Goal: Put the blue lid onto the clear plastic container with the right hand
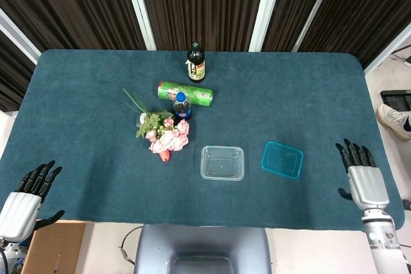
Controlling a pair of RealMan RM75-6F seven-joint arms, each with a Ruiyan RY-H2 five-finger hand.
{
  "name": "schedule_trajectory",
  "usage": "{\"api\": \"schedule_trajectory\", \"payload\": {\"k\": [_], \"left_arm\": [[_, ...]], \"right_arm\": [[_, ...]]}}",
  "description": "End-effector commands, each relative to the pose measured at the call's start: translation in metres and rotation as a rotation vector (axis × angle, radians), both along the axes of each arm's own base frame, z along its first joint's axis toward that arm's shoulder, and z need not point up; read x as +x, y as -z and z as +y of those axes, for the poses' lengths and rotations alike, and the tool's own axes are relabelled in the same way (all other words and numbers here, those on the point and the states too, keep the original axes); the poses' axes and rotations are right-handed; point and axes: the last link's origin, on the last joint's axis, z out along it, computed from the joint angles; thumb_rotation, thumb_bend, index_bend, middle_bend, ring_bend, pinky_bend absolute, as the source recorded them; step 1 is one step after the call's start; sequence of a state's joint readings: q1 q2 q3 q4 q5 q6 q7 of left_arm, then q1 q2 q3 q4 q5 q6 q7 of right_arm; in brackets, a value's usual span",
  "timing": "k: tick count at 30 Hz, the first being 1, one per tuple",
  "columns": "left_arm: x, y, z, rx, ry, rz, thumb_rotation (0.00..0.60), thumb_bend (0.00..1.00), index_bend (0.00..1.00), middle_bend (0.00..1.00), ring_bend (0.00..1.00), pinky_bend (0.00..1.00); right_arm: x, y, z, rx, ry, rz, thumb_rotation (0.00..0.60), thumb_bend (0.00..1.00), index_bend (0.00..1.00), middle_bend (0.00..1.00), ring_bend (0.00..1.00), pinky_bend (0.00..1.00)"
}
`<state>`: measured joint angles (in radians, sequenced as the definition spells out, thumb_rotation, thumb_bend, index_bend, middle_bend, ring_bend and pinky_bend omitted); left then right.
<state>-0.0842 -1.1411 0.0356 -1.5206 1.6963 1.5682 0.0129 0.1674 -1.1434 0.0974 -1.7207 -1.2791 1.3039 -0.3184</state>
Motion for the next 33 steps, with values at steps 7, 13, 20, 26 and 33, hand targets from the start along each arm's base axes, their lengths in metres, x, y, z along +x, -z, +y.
{"api": "schedule_trajectory", "payload": {"k": [7,13,20,26,33], "left_arm": [[0.001,0.003,0.001,-0.018,0.004,0.004,0.600,0.45,0.07,0.00,0.05,0.16],[0.000,0.003,0.000,-0.026,0.002,0.005,0.600,0.46,0.07,0.00,0.05,0.16],[0.001,0.001,-0.003,-0.022,0.007,-0.005,0.600,0.45,0.07,0.00,0.05,0.16],[0.001,-0.001,-0.004,-0.020,0.015,-0.011,0.600,0.45,0.07,0.00,0.05,0.16],[0.001,-0.002,-0.004,-0.021,0.021,-0.013,0.600,0.45,0.07,0.00,0.05,0.16]], "right_arm": [[0.002,0.019,-0.073,0.117,0.148,-0.118,0.600,0.10,0.00,0.00,0.00,0.00],[0.008,0.035,-0.101,0.150,0.226,-0.184,0.600,0.10,0.00,0.00,0.00,0.00],[0.021,0.057,-0.116,0.187,0.287,-0.264,0.600,0.09,0.08,0.00,0.00,0.00],[0.034,0.073,-0.123,0.215,0.333,-0.334,0.600,0.10,0.12,0.00,0.00,0.00],[0.043,0.087,-0.122,0.268,0.357,-0.315,0.600,0.09,0.12,0.00,0.00,0.00]]}}
